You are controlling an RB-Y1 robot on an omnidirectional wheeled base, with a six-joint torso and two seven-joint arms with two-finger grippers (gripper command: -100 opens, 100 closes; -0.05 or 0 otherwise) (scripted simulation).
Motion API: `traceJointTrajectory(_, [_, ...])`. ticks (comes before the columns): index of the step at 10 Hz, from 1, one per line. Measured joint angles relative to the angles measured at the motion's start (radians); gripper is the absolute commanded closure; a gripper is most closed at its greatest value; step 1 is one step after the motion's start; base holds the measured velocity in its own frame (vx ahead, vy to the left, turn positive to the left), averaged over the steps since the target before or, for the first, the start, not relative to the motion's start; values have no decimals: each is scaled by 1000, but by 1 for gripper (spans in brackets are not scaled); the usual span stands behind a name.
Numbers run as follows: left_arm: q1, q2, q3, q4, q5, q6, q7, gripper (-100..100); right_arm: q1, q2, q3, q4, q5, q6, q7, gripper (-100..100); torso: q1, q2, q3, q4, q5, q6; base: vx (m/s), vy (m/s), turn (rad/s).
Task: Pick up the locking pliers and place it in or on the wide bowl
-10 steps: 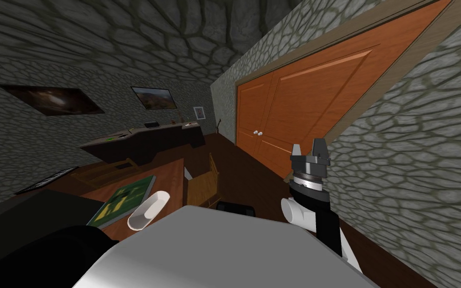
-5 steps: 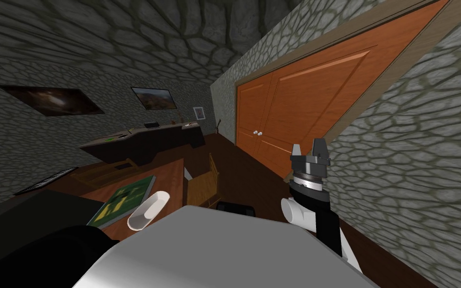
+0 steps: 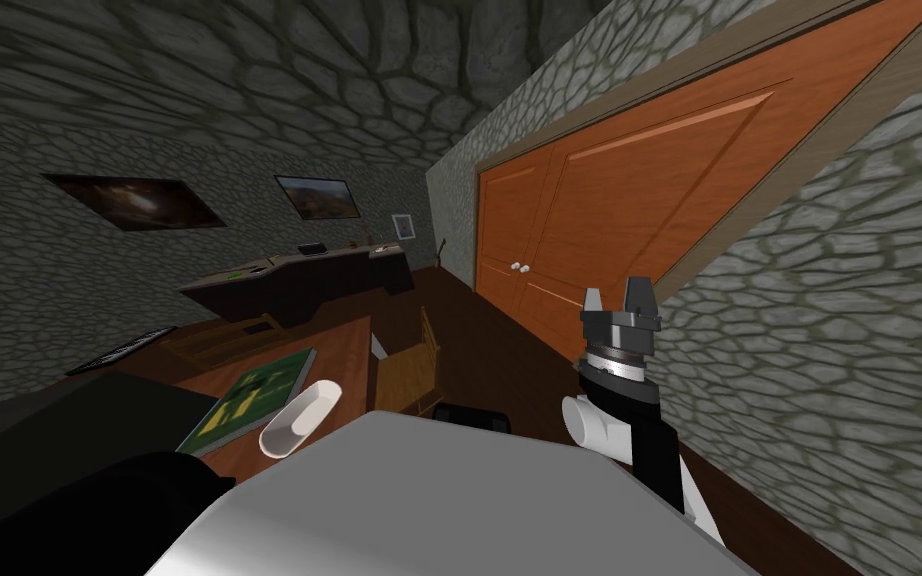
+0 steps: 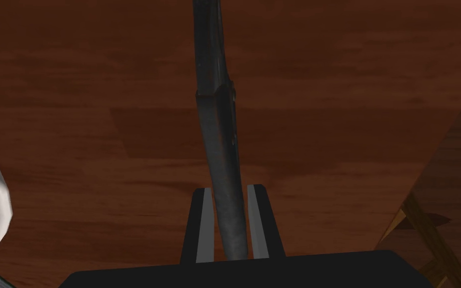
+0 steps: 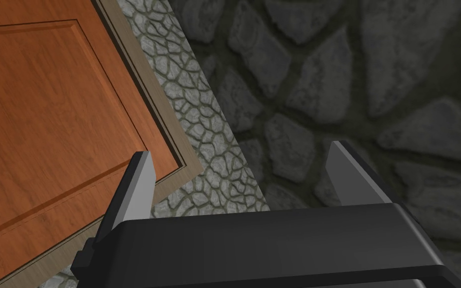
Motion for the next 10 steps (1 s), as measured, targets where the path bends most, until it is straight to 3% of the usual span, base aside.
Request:
traceJointTrajectory(1, [1,0,0,-2,0,2,1,0,0,0,0,0,0,0,0,0,0,1,1,0,0,0,0,0,0])
traceJointTrajectory(2, [1,0,0,-2,0,2,1,100,0,0,0,0,0,0,0,0,0,2,1,0,0,0,-62,-54,-77])
traceJointTrajectory(6, [-15,24,88,23,54,-35,30,100,0,0,0,0,0,0,0,0,-6,13,8,3,-2,0,-135,-85,-96])
traceJointTrajectory(10, [-29,54,173,49,116,-67,52,100,0,0,0,0,0,0,0,0,-3,10,6,3,-2,-1,-97,-63,-87])
